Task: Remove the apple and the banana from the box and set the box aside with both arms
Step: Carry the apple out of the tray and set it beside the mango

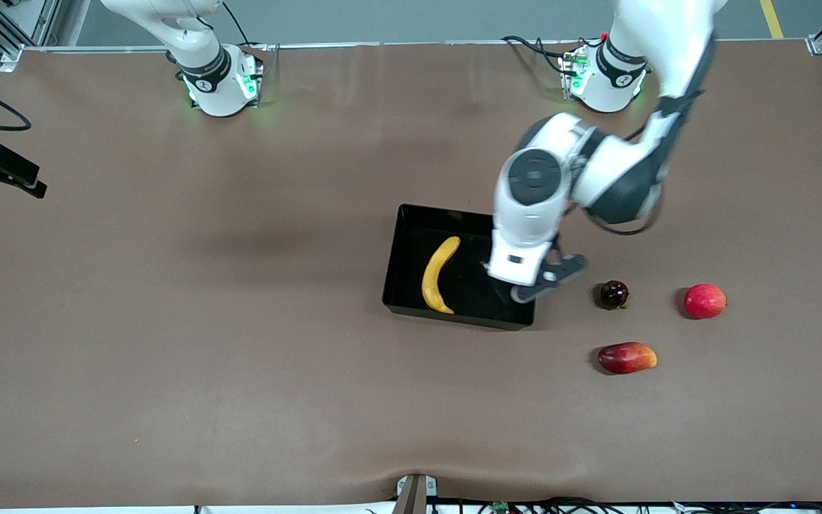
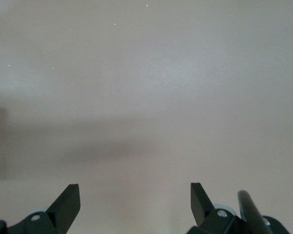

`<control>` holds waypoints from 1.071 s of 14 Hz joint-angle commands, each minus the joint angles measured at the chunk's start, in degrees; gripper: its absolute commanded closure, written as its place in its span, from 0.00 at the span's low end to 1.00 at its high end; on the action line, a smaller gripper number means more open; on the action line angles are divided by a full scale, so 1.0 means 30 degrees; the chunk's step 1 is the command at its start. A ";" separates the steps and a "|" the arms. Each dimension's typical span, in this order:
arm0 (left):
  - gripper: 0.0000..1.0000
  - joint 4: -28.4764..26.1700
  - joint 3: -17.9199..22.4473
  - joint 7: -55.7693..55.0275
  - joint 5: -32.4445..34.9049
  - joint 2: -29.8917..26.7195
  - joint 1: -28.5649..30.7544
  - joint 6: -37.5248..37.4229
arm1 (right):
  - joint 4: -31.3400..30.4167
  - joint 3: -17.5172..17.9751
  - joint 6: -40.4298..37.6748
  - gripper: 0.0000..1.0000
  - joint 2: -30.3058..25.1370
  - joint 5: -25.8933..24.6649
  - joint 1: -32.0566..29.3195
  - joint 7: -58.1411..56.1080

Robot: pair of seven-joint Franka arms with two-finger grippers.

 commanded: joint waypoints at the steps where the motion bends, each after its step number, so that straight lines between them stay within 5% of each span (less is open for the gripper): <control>1: 1.00 0.0693 -0.0192 0.4295 -0.0444 -0.0121 0.2472 -0.0739 | 0.0052 0.0311 -0.0076 0.00 -0.0062 -0.0165 -0.0403 0.0072; 8: 1.00 0.0577 -0.0045 1.2417 0.0548 0.2306 0.7632 0.1481 | 0.0111 0.0311 -0.0017 0.00 -0.0032 -0.0136 -0.0373 0.0101; 15: 1.00 0.0984 0.0013 1.4446 0.4214 0.5822 0.9687 0.6960 | 0.0111 0.0282 0.0012 0.00 0.0026 -0.0107 -0.0490 0.0102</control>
